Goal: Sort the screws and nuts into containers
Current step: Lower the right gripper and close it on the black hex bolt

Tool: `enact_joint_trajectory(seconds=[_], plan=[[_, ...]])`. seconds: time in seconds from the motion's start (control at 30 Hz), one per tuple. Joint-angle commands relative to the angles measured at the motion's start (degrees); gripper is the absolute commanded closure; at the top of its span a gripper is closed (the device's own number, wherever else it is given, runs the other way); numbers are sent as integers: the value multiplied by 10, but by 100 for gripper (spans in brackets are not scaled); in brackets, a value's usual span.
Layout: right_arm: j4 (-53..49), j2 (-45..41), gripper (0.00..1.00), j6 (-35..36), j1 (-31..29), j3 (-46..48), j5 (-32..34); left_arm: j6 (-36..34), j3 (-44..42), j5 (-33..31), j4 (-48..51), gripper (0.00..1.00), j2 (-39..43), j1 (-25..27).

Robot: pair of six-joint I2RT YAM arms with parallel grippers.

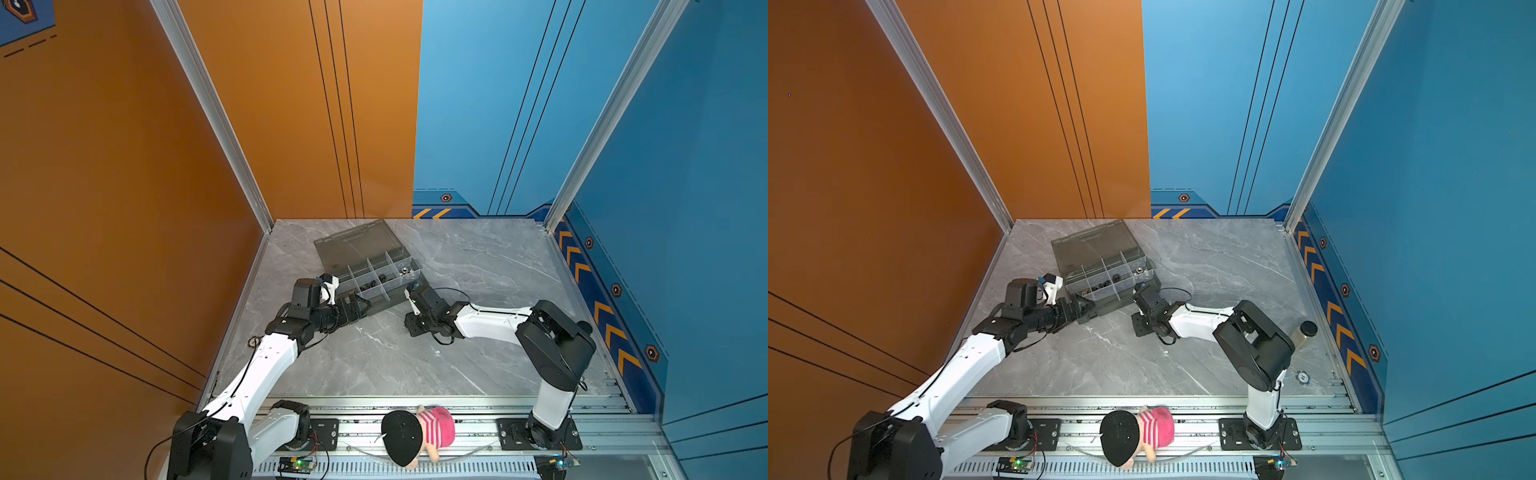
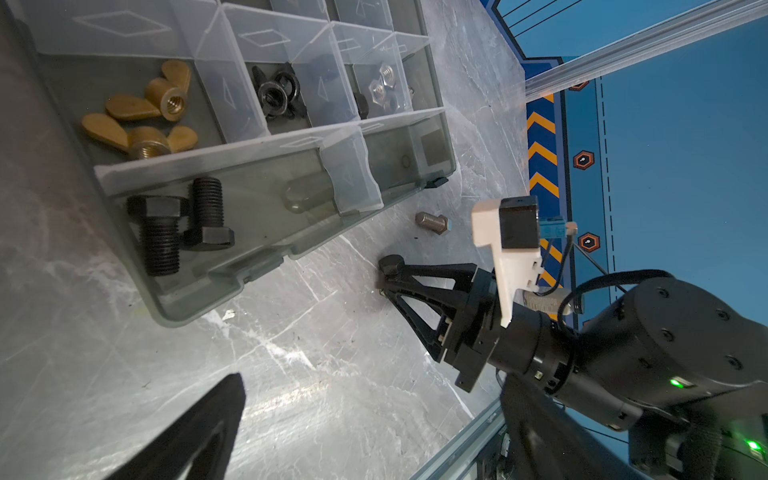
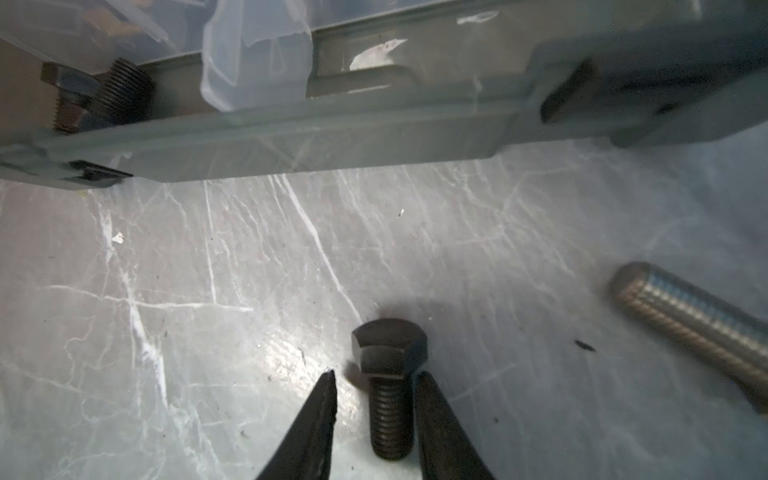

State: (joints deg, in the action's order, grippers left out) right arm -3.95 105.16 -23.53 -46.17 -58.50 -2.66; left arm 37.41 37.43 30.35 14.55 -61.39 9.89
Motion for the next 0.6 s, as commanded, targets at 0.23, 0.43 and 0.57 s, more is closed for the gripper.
enact_joint_trajectory(seconds=[0.23, 0.43, 0.57], plan=[[-16, 26, 87, 14, -7, -22, 16, 4, -14, 17, -4, 2, 10, -14], [-9, 8, 100, 23, -6, -20, -14, 6, -17, 20, -7, 2, 9, -19], [0, -16, 100, 31, -5, -17, -38, 10, -18, 23, -11, 2, 12, -22]])
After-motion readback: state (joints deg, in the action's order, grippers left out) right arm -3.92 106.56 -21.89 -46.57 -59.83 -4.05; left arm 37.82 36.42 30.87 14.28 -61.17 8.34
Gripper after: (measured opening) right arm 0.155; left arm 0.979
